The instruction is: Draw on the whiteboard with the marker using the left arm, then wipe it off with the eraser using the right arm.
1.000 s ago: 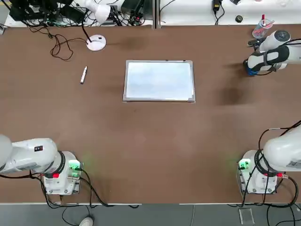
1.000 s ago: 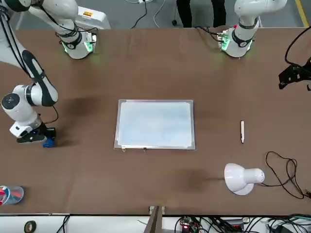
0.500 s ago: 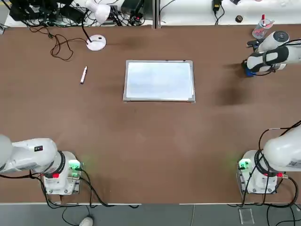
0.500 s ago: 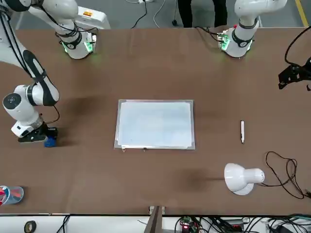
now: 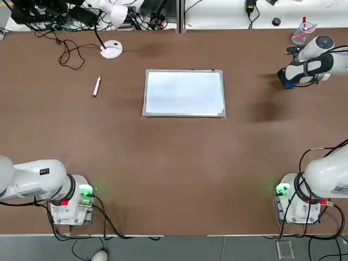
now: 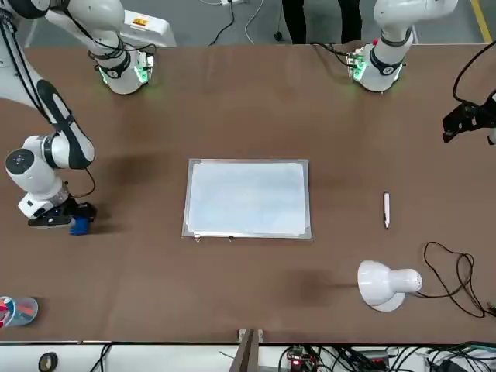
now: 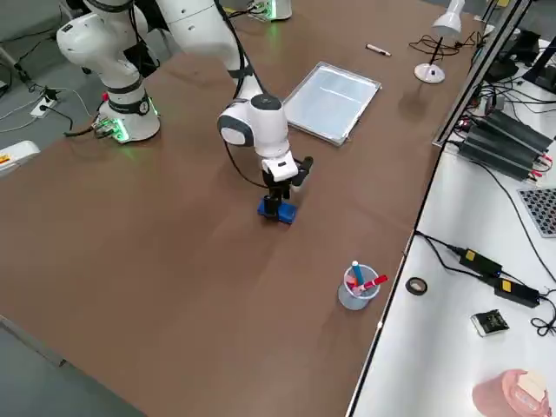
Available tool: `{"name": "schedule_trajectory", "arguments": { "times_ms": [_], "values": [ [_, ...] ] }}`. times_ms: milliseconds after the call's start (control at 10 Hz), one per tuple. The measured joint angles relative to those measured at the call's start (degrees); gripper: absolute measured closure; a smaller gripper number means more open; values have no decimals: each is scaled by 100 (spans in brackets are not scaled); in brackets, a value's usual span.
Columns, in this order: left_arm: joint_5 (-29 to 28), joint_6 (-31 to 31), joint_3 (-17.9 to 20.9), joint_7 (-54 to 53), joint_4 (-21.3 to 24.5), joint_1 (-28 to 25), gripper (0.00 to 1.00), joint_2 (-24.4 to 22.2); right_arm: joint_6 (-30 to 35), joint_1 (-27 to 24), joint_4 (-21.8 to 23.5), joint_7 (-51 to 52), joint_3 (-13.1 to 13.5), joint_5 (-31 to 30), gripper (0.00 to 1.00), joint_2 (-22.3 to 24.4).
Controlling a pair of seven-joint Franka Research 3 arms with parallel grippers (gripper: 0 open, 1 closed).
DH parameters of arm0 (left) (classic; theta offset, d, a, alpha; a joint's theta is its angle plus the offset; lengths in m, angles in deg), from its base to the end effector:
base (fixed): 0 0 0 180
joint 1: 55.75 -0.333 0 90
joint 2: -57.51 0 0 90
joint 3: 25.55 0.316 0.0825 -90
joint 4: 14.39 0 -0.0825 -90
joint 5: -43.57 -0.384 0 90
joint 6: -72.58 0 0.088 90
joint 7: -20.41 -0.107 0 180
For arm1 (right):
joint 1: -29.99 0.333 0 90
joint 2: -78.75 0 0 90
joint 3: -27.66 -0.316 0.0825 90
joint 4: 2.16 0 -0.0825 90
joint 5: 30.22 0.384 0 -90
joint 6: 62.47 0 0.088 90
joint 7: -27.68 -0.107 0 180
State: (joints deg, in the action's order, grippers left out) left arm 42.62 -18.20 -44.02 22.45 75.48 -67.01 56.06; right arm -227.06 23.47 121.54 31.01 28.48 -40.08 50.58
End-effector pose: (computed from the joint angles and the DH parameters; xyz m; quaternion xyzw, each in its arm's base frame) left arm 0.5444 -0.0695 0.6401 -0.9987 0.0451 -0.0209 0.0107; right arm 0.5808 -0.0651 0.1874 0.9922 0.0463 0.1064 0.0452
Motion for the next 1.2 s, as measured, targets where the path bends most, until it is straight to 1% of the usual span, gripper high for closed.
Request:
{"name": "schedule_trajectory", "arguments": {
  "times_ms": [200,300,500,700,900,1100,1200],
  "values": [
    [0,0,0,0,0,0,0,0,457,3,-61,-115,-111,0,0,146],
    [0,0,-1,0,0,0,0,0,872,13,-158,-236,-179,0,0,303],
    [0,0,-13,0,1,0,0,0,1787,82,-433,-656,-370,17,0,719],
    [0,0,-21,0,1,0,0,0,2365,237,-645,-1224,-533,102,0,1121],
    [0,0,-26,0,2,0,0,1,2958,438,-906,-1585,-588,354,0,1473],
    [0,0,-28,1,4,0,0,1,3916,552,-1468,-1582,-589,463,0,1726],
    [0,0,-29,1,5,0,0,1,4459,553,-1867,-1414,-580,469,0,1799]
  ]
}}
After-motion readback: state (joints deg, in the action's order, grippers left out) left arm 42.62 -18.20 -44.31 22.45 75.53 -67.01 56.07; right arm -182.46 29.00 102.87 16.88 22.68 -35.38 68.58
